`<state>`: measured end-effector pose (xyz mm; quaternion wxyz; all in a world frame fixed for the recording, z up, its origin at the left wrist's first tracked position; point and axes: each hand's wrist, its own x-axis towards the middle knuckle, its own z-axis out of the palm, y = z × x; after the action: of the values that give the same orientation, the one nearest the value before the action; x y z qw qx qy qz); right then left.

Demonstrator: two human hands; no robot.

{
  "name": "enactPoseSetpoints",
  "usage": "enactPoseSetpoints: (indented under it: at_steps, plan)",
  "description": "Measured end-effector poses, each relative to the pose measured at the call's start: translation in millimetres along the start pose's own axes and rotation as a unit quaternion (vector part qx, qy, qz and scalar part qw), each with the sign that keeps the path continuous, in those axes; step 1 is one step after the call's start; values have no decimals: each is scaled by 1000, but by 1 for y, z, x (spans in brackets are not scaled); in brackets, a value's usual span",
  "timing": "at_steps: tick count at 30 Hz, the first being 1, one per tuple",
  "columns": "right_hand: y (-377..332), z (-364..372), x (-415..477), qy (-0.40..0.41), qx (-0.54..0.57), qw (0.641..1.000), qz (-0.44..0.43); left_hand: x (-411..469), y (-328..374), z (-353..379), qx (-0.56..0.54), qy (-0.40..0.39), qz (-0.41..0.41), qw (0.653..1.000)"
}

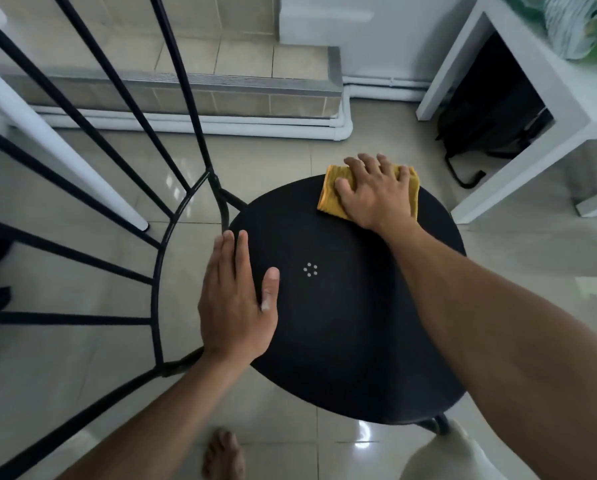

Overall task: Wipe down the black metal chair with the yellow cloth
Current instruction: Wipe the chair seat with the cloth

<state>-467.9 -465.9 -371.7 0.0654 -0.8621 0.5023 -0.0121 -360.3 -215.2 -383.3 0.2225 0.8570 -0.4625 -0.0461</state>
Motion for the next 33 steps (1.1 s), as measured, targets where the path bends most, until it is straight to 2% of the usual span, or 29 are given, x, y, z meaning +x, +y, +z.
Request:
enactPoseSetpoints:
  at_steps: [4, 9, 12, 23, 28, 33]
  plan:
    - [-2, 3, -5, 15, -3, 1000, 7, 3, 2, -3, 5, -17, -5, 1000]
    - [7, 4, -44, 0, -14, 1000, -18, 5, 8, -1, 78, -57, -39, 995]
    - [15, 5, -90, -13, -6, 1000, -19, 5, 8, -1, 93, -61, -39, 993]
    - [15, 10, -286, -18, -4, 997, 69, 4, 9, -4, 69, -63, -34, 995]
    - [25, 7, -276, -12, 3, 998, 58, 4, 7, -4, 82, -76, -22, 993]
    - [46, 5, -234, -14, 26, 995, 100, 4, 6, -3, 104, -86, -11, 991]
